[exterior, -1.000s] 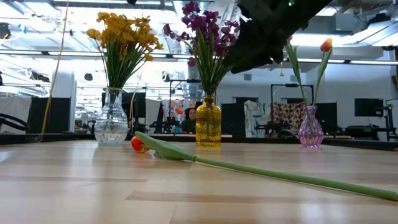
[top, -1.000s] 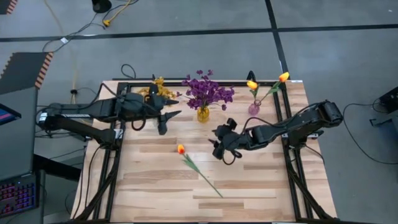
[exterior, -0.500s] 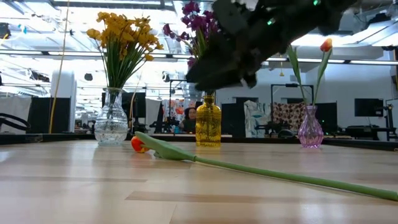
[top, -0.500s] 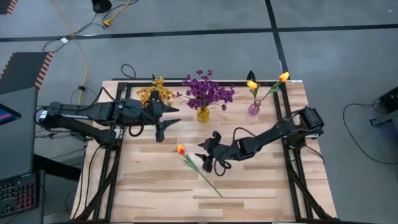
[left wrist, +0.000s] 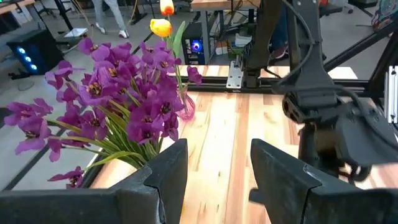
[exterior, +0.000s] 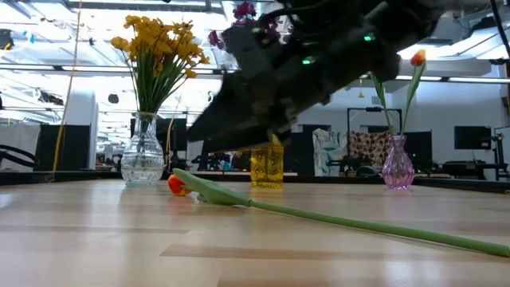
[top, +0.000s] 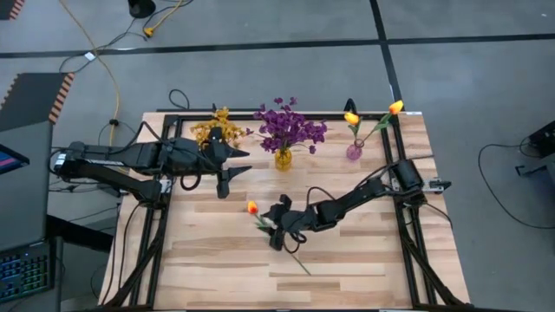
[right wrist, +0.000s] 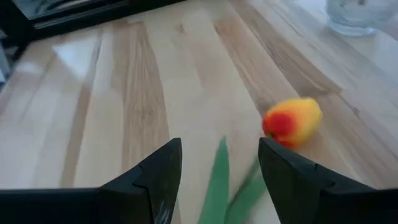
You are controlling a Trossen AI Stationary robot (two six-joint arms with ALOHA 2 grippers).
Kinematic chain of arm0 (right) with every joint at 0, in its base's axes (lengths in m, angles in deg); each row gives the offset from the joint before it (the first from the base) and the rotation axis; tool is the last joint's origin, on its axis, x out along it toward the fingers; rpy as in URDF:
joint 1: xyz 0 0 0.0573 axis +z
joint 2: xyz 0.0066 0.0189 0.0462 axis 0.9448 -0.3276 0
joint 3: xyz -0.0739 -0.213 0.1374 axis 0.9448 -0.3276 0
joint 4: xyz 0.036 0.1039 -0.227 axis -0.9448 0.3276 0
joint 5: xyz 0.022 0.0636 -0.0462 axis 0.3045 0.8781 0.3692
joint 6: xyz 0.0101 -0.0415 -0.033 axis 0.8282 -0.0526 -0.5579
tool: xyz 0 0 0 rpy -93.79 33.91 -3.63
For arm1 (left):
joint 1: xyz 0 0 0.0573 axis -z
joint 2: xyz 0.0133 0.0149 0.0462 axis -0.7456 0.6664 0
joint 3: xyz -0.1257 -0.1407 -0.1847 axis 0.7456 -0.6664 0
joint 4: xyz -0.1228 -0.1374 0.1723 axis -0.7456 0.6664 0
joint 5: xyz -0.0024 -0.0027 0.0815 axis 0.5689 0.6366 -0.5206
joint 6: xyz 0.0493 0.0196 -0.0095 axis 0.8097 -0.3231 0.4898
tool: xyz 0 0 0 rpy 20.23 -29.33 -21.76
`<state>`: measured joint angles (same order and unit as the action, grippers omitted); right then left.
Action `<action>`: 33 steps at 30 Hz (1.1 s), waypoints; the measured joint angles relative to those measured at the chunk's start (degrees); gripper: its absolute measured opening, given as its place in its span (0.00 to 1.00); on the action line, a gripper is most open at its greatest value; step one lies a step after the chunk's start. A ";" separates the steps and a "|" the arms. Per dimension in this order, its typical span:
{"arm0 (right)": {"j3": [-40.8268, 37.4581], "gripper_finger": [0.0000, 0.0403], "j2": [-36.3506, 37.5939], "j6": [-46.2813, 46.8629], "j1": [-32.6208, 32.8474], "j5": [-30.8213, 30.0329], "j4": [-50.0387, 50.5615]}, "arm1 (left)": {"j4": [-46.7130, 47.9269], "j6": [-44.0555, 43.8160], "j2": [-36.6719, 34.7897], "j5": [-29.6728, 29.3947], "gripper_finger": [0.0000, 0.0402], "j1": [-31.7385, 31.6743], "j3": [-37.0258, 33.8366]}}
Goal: Sort flowers into vase by color
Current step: Put the orange flower into the purple vase
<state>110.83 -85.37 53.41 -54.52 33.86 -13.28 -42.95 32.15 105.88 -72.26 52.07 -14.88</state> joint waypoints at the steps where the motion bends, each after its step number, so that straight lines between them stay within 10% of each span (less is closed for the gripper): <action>1: 1.19 0.60 -0.92 -0.90 0.00 0.00 0.51 | 0.03 -0.28 0.00 0.01 0.41 0.00 0.00; 33: 13.46 0.48 -8.97 0.23 -3.29 -1.77 22.86 | 2.13 -1.86 0.00 0.01 0.41 -0.02 0.00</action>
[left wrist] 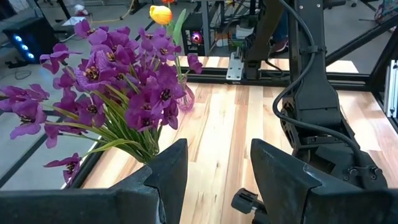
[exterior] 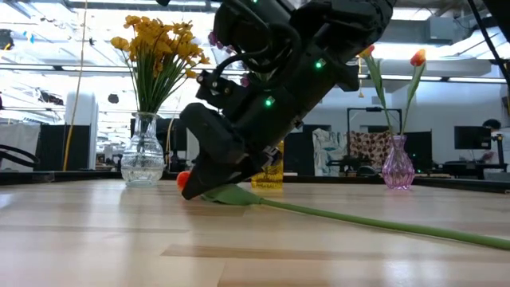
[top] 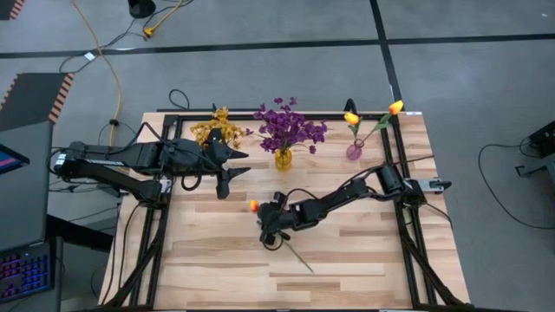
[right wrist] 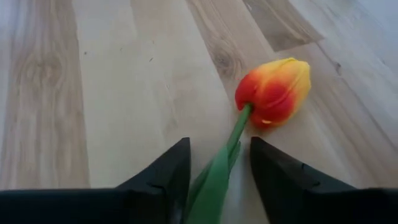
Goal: Sort flowers into vase by color
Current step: Put the orange flower into the purple vase
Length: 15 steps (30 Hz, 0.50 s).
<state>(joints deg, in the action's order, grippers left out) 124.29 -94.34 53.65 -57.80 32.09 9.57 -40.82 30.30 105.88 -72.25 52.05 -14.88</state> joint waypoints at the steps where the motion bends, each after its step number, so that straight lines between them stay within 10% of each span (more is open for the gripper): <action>1: 0.02 0.45 0.00 0.11 -0.04 0.00 0.20 | 0.00 0.00 0.00 0.00 0.41 0.00 0.00; 11: -0.06 0.08 1.05 0.09 0.06 -0.04 2.34 | -0.02 0.00 -0.30 0.12 0.41 0.00 0.00; 15: -0.35 0.08 3.63 -0.11 0.33 0.12 6.23 | -0.05 0.26 -0.89 0.37 0.41 0.00 0.00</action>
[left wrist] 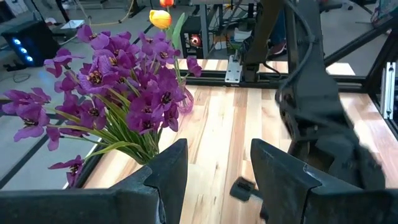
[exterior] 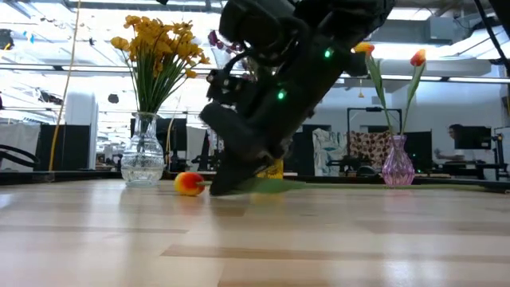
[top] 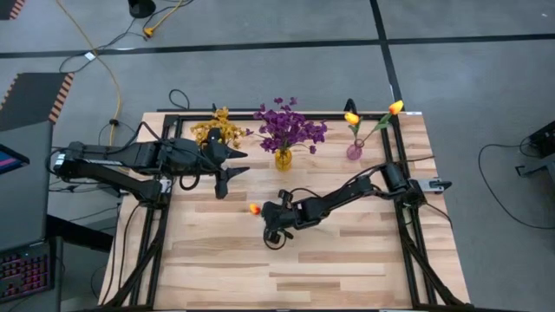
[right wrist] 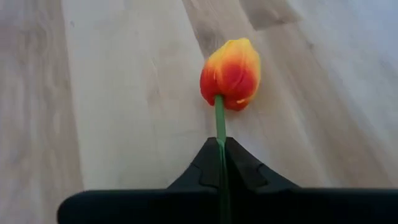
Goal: Sort flowers into vase by color
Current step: Put the orange flower into the purple vase
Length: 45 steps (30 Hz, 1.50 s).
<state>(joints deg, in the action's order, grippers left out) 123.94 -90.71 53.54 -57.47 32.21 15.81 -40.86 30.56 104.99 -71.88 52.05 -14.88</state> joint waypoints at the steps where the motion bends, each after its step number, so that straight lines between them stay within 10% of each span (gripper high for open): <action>1: 0.00 0.08 0.81 -0.01 0.00 0.00 1.10 | 0.18 0.31 -0.21 0.12 0.41 0.07 -0.03; 23: 0.17 0.08 28.33 -3.76 5.15 -11.40 29.92 | 4.77 -1.06 -4.55 -7.57 0.41 10.47 -5.89; 45: -3.95 0.08 45.14 34.55 22.85 -41.07 67.29 | -42.06 -1.87 -4.49 -7.53 0.41 14.86 -34.52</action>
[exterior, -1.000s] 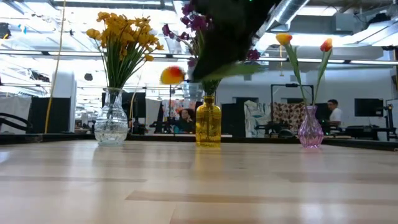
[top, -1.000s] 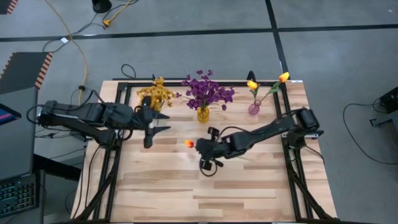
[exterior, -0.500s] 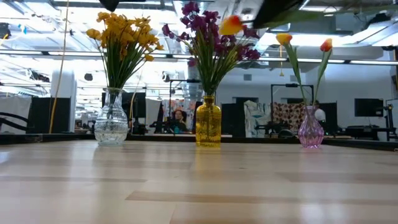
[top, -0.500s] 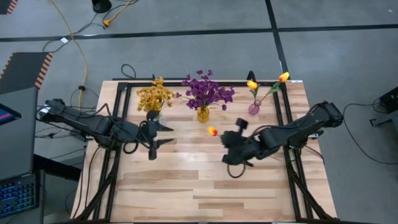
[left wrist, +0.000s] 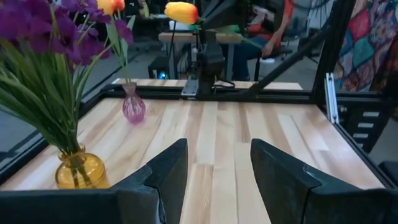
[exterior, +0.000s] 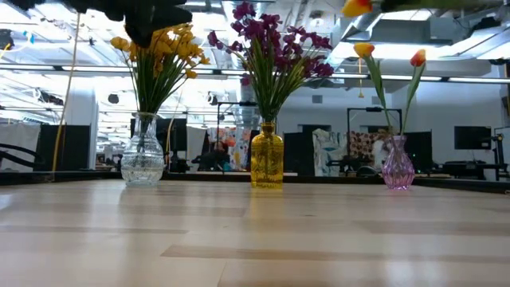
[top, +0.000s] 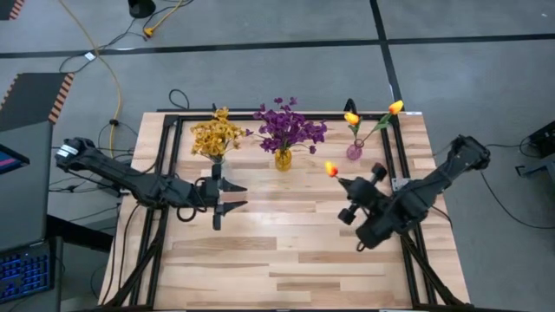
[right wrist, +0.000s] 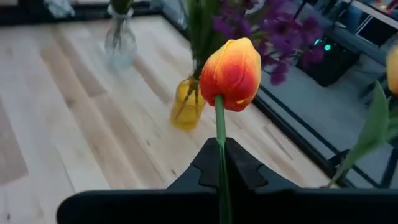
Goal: Sort flowers into vase by color
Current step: Put the orange flower into the purple vase
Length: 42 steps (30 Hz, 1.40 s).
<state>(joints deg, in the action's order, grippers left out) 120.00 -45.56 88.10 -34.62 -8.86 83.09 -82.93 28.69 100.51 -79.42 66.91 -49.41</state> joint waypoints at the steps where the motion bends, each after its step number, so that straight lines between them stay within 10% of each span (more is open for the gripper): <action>1: -1.84 0.08 0.98 2.54 0.85 -1.26 0.03 | -1.10 -0.36 0.00 -0.11 0.41 0.00 -0.65; 12: -21.06 0.08 13.09 22.78 8.25 -27.42 -0.14 | -2.52 -0.99 0.00 -0.39 0.41 -0.02 -1.19; 42: -21.91 0.08 14.19 15.60 -0.43 -28.14 -10.93 | -3.22 -0.99 0.00 -1.27 0.41 -5.95 -1.19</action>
<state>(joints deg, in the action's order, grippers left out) 98.08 -31.37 103.70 -35.04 -37.00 72.16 -86.14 27.70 100.51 -80.69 60.96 -50.60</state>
